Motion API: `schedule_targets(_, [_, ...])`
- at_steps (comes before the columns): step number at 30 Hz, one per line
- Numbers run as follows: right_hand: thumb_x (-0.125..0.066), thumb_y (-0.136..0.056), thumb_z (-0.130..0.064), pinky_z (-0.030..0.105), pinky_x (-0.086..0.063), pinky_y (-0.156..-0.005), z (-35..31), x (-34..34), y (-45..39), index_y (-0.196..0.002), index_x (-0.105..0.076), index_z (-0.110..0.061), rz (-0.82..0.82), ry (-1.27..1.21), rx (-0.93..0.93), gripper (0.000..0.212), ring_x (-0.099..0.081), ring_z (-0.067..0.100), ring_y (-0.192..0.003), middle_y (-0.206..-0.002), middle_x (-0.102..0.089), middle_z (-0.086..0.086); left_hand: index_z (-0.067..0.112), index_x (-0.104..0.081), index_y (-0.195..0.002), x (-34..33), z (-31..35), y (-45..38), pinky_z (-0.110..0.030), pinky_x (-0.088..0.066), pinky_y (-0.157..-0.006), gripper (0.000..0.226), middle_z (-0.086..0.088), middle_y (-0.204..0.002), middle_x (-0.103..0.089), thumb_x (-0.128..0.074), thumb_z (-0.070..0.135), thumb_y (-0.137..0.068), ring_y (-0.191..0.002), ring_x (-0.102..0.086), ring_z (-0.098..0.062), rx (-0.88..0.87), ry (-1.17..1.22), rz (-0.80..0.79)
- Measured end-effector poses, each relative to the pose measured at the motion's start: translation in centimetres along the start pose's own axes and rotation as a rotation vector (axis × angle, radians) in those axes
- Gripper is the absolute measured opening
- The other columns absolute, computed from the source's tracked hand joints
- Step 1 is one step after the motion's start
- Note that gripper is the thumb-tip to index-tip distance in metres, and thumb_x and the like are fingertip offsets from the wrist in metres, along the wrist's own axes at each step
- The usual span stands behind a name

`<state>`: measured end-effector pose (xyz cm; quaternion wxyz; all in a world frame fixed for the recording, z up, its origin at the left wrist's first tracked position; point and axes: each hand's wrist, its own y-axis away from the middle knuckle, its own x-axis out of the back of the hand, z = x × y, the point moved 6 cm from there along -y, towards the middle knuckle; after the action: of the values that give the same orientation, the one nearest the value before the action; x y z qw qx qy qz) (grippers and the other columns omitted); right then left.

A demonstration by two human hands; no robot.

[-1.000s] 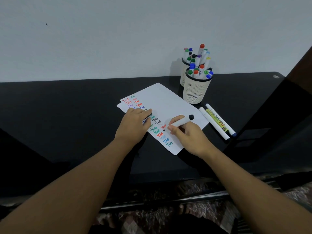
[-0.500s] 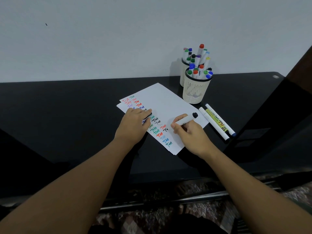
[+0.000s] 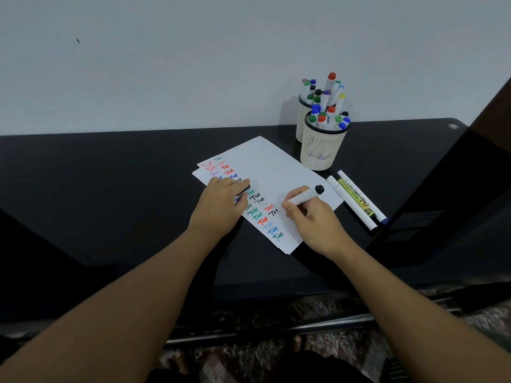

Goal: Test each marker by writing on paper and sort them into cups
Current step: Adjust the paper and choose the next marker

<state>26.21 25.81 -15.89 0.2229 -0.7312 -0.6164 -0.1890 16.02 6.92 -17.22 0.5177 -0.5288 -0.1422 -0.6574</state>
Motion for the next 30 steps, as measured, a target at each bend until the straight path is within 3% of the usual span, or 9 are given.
schedule_targets(6, [-0.054,-0.106,-0.034,0.026,-0.05,-0.078,-0.11,0.1,0.13,-0.106,-0.057,-0.028,0.0,0.023,0.01,0.007,-0.063,0.007,-0.087,-0.092,-0.067,-0.01,0.019,-0.06,-0.141,0.02,0.02,0.04,-0.035,-0.044,-0.101,0.04,0.001,-0.125,-0.068,-0.055,0.027,-0.102,-0.116,-0.051,-0.021,0.004,0.001,-0.004])
schedule_targets(11, [-0.053,-0.106,-0.035,0.029,-0.052,-0.085,0.16,0.11,0.01,-0.107,-0.058,-0.031,0.015,0.004,-0.004,0.006,-0.065,0.007,-0.095,-0.097,-0.069,-0.011,0.019,-0.061,-0.14,0.09,0.05,0.07,-0.033,-0.042,-0.1,0.039,0.002,-0.124,-0.068,-0.056,0.026,-0.102,-0.115,-0.05,-0.021,0.014,0.012,0.003])
schedule_targets(17, [-0.051,-0.107,-0.034,0.014,-0.04,-0.065,-0.28,0.08,0.21,-0.107,-0.056,-0.026,0.013,0.063,0.019,0.009,-0.058,-0.004,-0.076,-0.086,-0.063,-0.013,0.019,-0.062,-0.139,0.09,0.05,0.15,-0.03,-0.04,-0.098,0.039,0.002,-0.119,-0.069,-0.056,0.025,-0.101,-0.114,-0.05,-0.021,0.009,0.019,0.009])
schedule_targets(21, [-0.052,-0.107,-0.034,0.026,-0.051,-0.08,-0.19,0.11,0.15,-0.107,-0.056,-0.028,0.002,0.011,-0.005,0.008,-0.064,0.006,-0.091,-0.095,-0.067,-0.011,0.019,-0.062,-0.139,0.17,0.12,0.14,-0.031,-0.041,-0.097,0.039,0.001,-0.12,-0.069,-0.056,0.025,-0.102,-0.115,-0.05,-0.021,0.011,0.023,0.007])
schedule_targets(26, [-0.052,-0.107,-0.034,0.024,-0.047,-0.075,-0.45,0.12,0.21,-0.107,-0.055,-0.029,0.017,0.04,0.012,0.006,-0.063,0.003,-0.085,-0.091,-0.066,-0.011,0.019,-0.061,-0.14,0.22,0.12,0.19,-0.029,-0.04,-0.097,0.038,0.002,-0.122,-0.068,-0.055,0.024,-0.102,-0.116,-0.049,-0.02,0.009,0.022,0.004])
schedule_targets(30, [-0.053,-0.107,-0.034,0.026,-0.049,-0.083,-0.45,0.59,0.35,-0.112,-0.056,-0.039,0.054,-0.155,-0.011,0.007,-0.065,0.004,-0.084,-0.086,-0.069,-0.002,0.019,-0.058,-0.143,0.4,0.02,0.22,-0.028,-0.042,-0.098,0.038,0.0,-0.128,-0.063,-0.049,0.021,-0.106,-0.119,-0.05,-0.017,0.026,0.037,0.004])
